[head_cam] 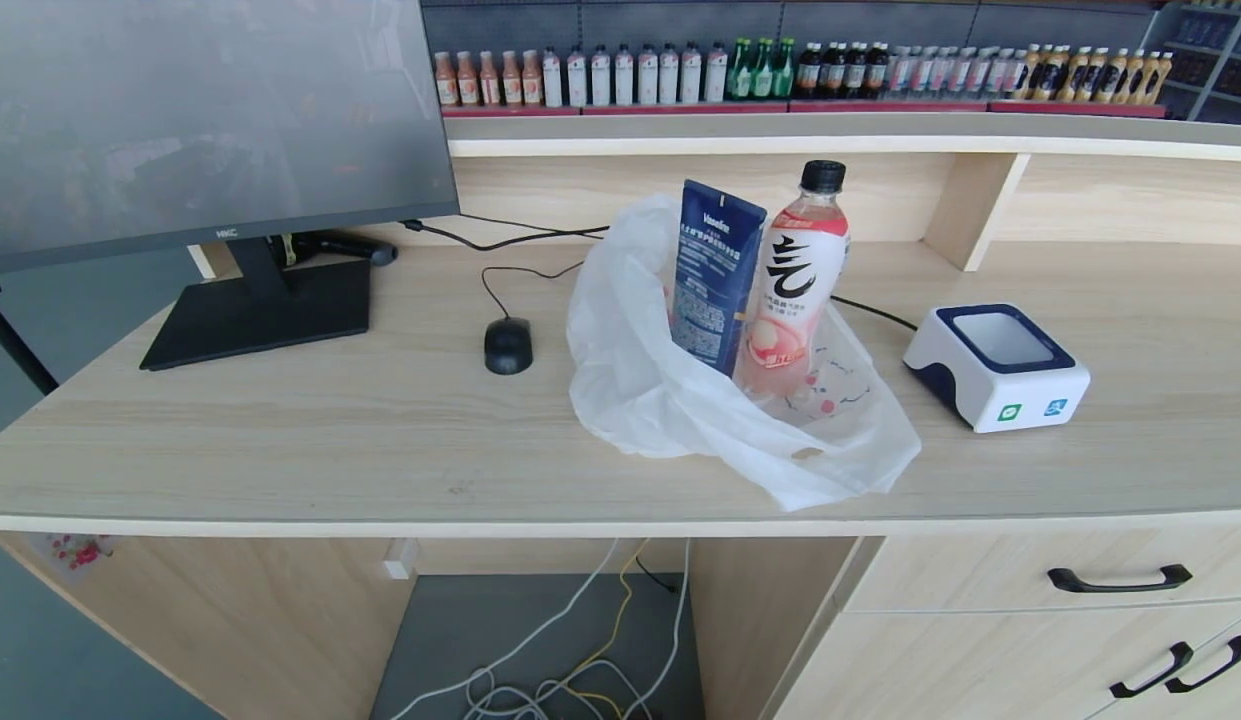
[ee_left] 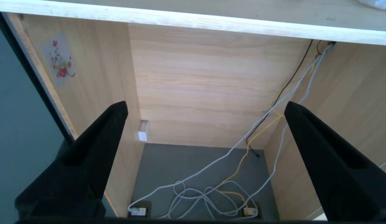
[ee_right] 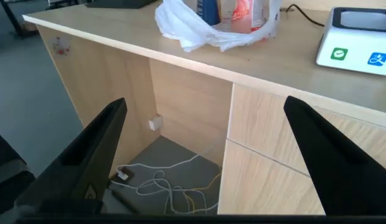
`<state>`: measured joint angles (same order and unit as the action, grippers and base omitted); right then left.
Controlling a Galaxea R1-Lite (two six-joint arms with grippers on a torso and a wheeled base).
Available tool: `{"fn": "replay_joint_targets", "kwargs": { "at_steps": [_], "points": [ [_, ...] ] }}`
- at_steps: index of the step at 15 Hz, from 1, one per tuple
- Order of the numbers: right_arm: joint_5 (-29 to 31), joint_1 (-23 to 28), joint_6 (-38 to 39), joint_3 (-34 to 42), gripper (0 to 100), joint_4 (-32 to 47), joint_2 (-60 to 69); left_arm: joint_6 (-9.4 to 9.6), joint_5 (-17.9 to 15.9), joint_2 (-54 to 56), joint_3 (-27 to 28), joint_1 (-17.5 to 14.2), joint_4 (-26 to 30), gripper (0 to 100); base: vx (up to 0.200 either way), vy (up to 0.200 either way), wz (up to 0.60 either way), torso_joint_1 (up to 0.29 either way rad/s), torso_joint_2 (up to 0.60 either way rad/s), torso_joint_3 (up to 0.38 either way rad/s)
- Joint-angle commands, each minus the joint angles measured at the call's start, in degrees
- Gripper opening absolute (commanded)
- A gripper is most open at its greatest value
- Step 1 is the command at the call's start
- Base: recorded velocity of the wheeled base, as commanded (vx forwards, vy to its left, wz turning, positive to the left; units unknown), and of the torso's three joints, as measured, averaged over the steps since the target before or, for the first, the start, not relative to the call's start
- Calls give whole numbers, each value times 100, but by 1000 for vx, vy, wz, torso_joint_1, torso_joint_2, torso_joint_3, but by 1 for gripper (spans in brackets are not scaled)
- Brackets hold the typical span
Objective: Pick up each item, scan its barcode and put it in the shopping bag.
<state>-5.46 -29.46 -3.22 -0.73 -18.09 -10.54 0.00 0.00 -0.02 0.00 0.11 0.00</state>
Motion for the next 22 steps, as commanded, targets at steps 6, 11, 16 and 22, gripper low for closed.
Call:
{"fn": "replay_joint_targets", "kwargs": {
  "at_steps": [6,11,16,22],
  "points": [
    [406,11,-214,73,100,1765,1054,62,0,2,0,-2,0,100,0,0,0,0,0,0],
    [511,1382,375,73,100,1774,650,53,0,2,0,-2,9,100,0,0,0,0,0,0],
    [546,2410,225,73,100,1783,237,0,0,2,0,-2,0,100,0,0,0,0,0,0],
    [537,2982,93,73,100,1783,1046,-18,0,2,0,-2,0,100,0,0,0,0,0,0]
  ]
}}
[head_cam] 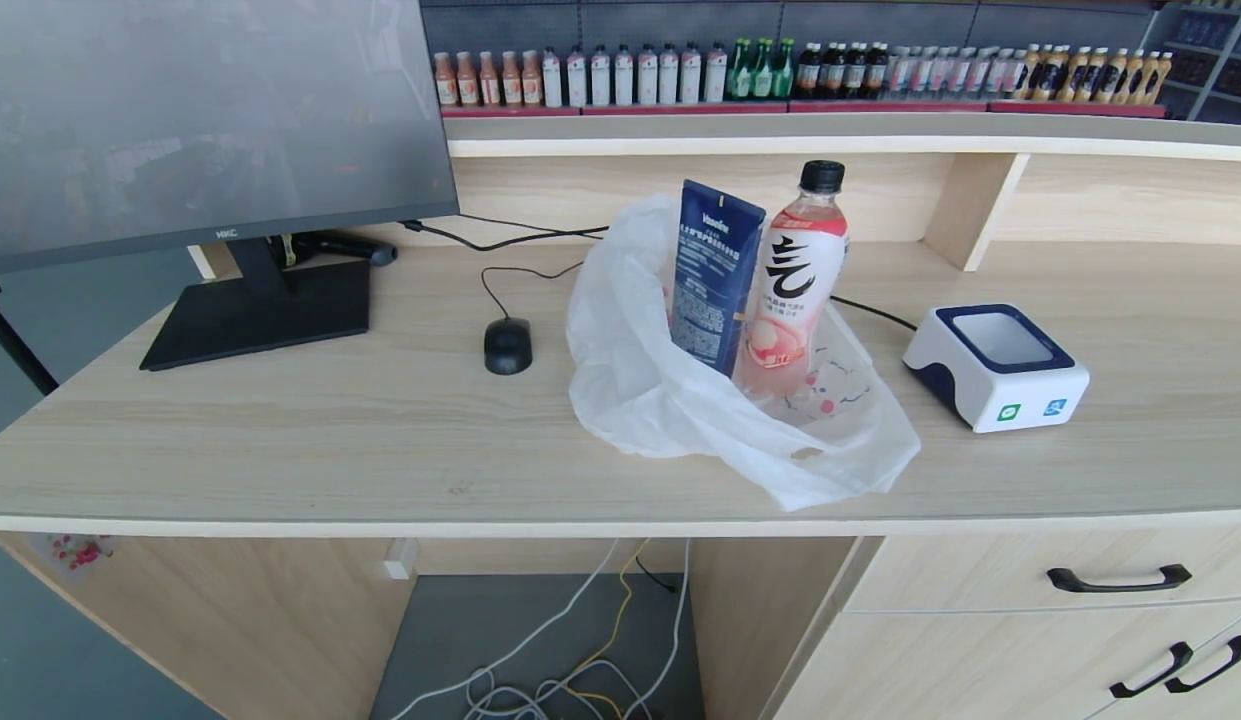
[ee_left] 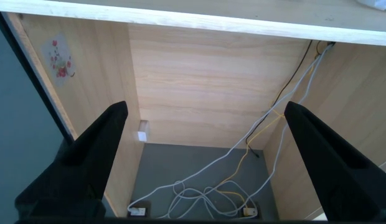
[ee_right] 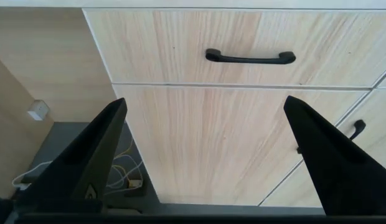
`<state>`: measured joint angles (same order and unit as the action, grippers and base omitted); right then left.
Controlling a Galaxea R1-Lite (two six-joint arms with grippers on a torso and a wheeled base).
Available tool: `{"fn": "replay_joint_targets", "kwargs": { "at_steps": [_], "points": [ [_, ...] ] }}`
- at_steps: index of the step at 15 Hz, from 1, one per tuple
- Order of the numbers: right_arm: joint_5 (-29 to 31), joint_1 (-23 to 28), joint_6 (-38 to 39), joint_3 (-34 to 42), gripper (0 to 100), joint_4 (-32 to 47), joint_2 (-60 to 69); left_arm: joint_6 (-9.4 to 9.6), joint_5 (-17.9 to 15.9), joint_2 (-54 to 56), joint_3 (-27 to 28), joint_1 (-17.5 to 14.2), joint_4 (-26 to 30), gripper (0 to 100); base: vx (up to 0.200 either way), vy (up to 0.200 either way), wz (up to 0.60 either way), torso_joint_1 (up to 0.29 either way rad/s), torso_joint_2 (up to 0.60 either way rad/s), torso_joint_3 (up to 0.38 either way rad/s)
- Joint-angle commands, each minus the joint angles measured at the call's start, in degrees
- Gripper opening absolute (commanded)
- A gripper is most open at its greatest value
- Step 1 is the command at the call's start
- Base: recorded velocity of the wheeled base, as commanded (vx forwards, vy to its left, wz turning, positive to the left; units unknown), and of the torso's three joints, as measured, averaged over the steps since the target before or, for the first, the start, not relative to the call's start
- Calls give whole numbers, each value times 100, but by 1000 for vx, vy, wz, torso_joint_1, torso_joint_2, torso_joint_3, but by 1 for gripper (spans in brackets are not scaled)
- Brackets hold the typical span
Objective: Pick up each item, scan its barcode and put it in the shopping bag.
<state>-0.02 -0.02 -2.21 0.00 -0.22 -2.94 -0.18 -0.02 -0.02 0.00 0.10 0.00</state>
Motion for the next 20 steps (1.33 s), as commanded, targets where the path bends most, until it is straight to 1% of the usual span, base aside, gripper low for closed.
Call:
{"fn": "replay_joint_targets", "kwargs": {
  "at_steps": [1,5,7,17,19,20],
  "points": [
    [-15,38,1,0,100,4,294,-8,2,2,0,-1,0,100,0,0,0,0,0,0],
    [-6,38,71,0,100,4,285,-26,2,2,0,-1,0,100,0,0,0,0,0,0],
    [2,38,106,0,100,4,294,-17,2,2,0,-1,0,100,-200,0,0,5,2,5],
    [2,38,124,0,100,13,294,-26,2,2,0,-10,0,100,0,0,0,0,0,0],
    [2,38,124,0,100,4,294,-26,2,2,0,-10,0,100,-200,0,0,0,2,7],
    [2,38,124,0,100,4,294,-26,2,2,0,-10,0,100,0,0,0,0,0,0]
  ]
}}
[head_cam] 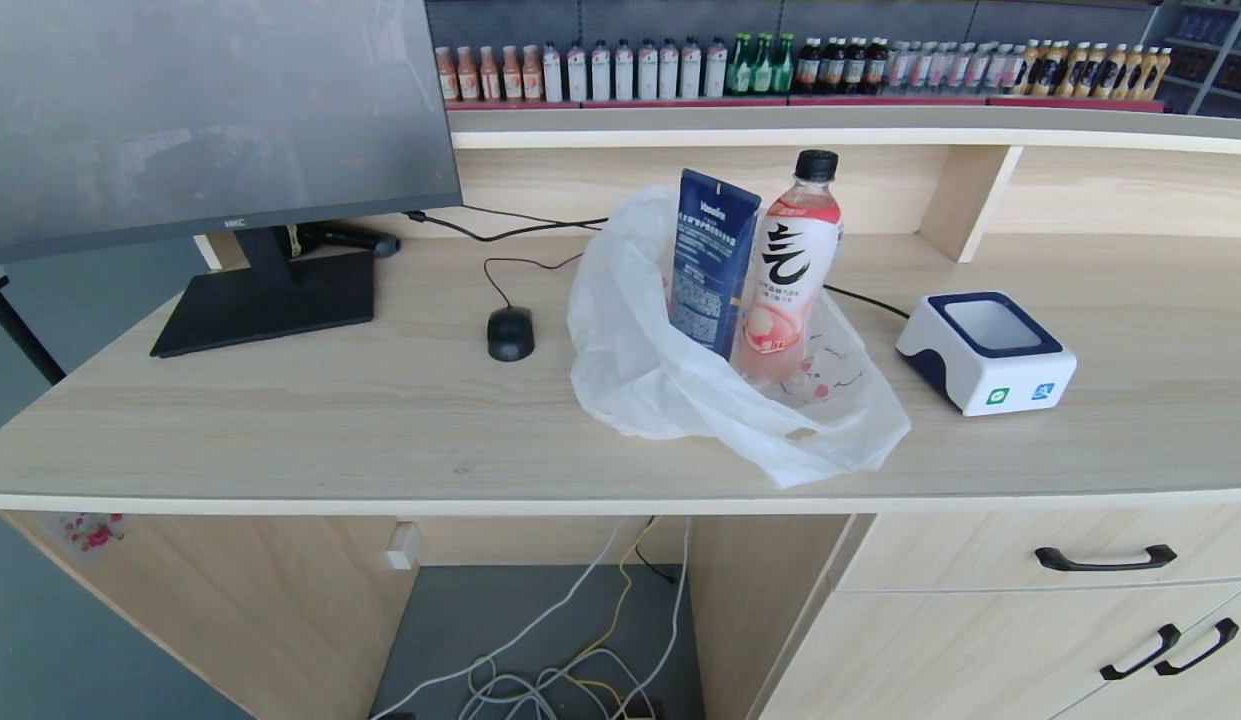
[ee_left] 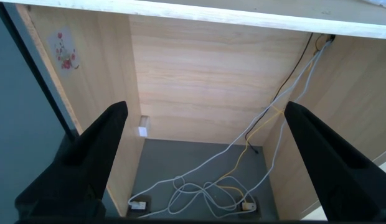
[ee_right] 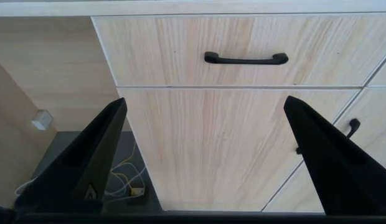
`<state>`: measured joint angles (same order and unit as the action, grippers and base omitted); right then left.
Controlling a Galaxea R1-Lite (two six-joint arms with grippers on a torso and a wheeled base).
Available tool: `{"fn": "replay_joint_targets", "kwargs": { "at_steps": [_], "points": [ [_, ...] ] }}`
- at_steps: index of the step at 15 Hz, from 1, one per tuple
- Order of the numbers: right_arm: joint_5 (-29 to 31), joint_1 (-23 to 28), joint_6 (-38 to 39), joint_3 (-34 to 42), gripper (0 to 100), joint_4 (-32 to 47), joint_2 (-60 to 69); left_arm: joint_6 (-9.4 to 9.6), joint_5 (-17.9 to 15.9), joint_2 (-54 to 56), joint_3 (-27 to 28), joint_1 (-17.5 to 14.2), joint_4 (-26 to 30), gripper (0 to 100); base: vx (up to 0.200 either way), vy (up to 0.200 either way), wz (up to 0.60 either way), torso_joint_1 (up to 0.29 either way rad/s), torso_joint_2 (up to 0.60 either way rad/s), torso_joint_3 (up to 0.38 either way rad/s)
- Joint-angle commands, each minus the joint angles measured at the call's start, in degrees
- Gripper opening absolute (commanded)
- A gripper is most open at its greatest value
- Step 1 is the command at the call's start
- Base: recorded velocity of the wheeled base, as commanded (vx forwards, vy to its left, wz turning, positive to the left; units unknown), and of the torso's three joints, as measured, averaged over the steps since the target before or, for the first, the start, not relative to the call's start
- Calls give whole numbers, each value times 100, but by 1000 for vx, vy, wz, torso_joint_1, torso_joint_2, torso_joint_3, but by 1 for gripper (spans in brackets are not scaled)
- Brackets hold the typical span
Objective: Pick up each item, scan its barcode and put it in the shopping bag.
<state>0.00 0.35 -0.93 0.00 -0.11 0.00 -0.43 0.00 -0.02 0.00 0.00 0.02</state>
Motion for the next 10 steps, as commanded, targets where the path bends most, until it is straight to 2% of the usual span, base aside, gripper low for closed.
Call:
{"fn": "replay_joint_targets", "kwargs": {
  "at_steps": [1,3,10],
  "points": [
    [0,0,-4,0,100,2,0,-1,0,2,0,9,-2,100,0,0,0,0,0,0],
    [0,0,-4,0,100,2,0,-1,0,2,0,0,-2,100,0,0,0,0,0,0],
    [0,0,-4,0,100,-7,0,-19,0,2,0,0,-2,100,0,-200,0,8,4,-2]
  ]
}}
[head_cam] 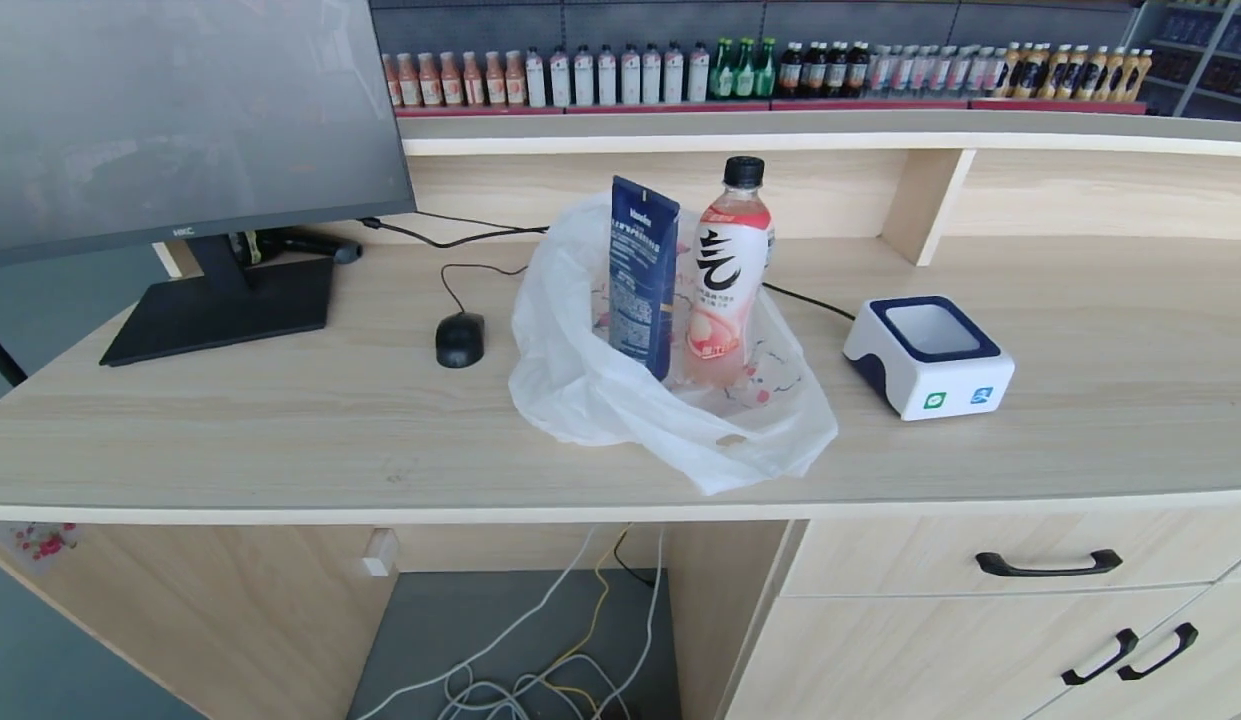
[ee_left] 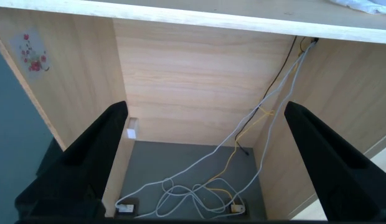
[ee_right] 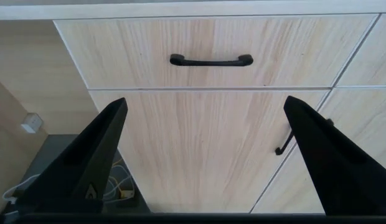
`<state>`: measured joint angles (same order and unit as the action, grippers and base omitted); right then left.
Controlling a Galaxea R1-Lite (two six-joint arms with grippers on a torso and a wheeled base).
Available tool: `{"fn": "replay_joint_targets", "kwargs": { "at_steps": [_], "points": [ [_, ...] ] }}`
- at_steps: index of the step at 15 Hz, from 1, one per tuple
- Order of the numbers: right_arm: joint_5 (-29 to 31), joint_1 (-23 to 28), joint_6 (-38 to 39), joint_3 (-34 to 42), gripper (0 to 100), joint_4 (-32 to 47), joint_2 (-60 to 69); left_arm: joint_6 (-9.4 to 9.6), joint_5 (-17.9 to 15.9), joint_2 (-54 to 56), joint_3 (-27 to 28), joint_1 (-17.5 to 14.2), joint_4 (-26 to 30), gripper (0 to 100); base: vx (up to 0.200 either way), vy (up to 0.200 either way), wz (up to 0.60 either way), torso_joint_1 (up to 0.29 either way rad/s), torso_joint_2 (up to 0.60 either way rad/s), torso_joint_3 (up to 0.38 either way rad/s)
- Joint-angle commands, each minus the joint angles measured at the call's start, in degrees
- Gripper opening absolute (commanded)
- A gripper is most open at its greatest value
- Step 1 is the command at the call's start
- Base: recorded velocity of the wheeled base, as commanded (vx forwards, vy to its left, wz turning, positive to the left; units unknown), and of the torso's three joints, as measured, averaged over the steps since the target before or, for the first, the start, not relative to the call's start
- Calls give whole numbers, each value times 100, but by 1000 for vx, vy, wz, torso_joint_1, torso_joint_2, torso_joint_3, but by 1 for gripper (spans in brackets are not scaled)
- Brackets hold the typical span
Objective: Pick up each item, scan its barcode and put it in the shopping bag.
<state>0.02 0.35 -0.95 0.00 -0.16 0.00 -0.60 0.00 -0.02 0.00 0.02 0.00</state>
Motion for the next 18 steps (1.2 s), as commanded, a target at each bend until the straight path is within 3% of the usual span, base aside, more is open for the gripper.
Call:
{"fn": "replay_joint_targets", "kwargs": {
  "at_steps": [1,18],
  "points": [
    [-2,0,-2,0,100,7,-9,-11,0,2,0,-2,0,100,0,-200,0,-17,2,2],
    [-2,0,-10,0,100,-2,0,-28,0,2,0,-2,0,100,0,-188,0,2,3,3]
  ]
}}
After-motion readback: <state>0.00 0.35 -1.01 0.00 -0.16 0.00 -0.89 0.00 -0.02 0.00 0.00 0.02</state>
